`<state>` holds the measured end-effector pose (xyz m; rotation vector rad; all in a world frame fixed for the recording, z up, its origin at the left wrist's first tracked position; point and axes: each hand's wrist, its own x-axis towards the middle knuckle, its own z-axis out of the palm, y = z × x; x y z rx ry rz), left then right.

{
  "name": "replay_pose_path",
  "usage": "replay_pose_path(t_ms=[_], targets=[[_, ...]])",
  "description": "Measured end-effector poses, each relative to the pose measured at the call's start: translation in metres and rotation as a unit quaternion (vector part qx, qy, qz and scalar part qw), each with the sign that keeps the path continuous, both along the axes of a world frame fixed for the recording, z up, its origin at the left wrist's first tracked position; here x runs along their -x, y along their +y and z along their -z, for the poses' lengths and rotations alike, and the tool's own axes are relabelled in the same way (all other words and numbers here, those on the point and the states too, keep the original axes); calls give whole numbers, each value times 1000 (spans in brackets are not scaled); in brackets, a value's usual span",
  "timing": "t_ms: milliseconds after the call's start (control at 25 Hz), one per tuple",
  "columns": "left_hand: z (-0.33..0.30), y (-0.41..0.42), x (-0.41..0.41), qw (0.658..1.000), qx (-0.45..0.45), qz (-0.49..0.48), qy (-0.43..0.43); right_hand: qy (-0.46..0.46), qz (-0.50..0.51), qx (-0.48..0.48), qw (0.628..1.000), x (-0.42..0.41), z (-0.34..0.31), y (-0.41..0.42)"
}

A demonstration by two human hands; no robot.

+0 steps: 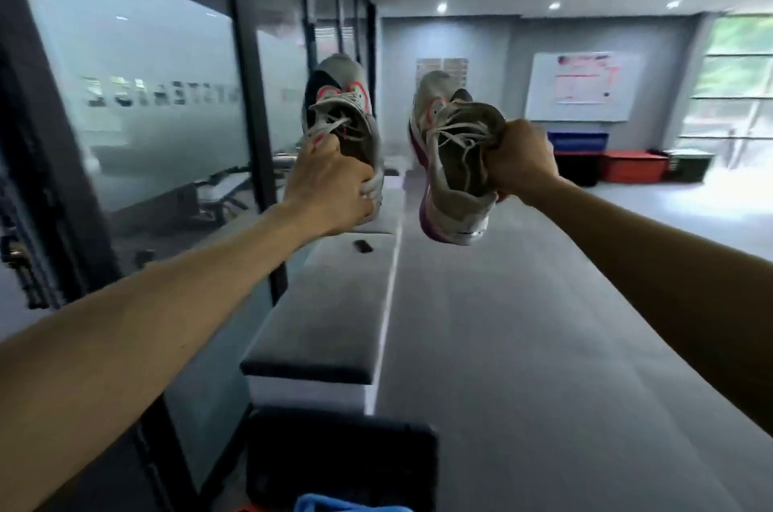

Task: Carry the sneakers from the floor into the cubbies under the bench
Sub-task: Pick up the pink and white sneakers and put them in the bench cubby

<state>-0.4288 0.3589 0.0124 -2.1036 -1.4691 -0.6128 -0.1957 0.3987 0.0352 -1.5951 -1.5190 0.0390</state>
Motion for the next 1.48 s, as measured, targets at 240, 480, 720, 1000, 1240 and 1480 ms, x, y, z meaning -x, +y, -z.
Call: replay_pose_path(t_ms=[240,480,720,1000,1240,1480], targets=[[-3,47,-200,993,21,115,-8,-18,127,11,992,-210,4,-24],[1,102,-356,978,22,208,11,-15,235,29,972,-364,10,-13],[6,216,-486,971,27,234,31,-25,283,18,959,-492,2,71],[0,328,-607,973,26,224,42,-17,281,19,959,-611,0,188],[6,426,-686,986,16,162,34,-32,222,20,974,-702,1,310],[-2,511,-716,997,25,71,-1,-58,134,1,989,-737,-13,450]])
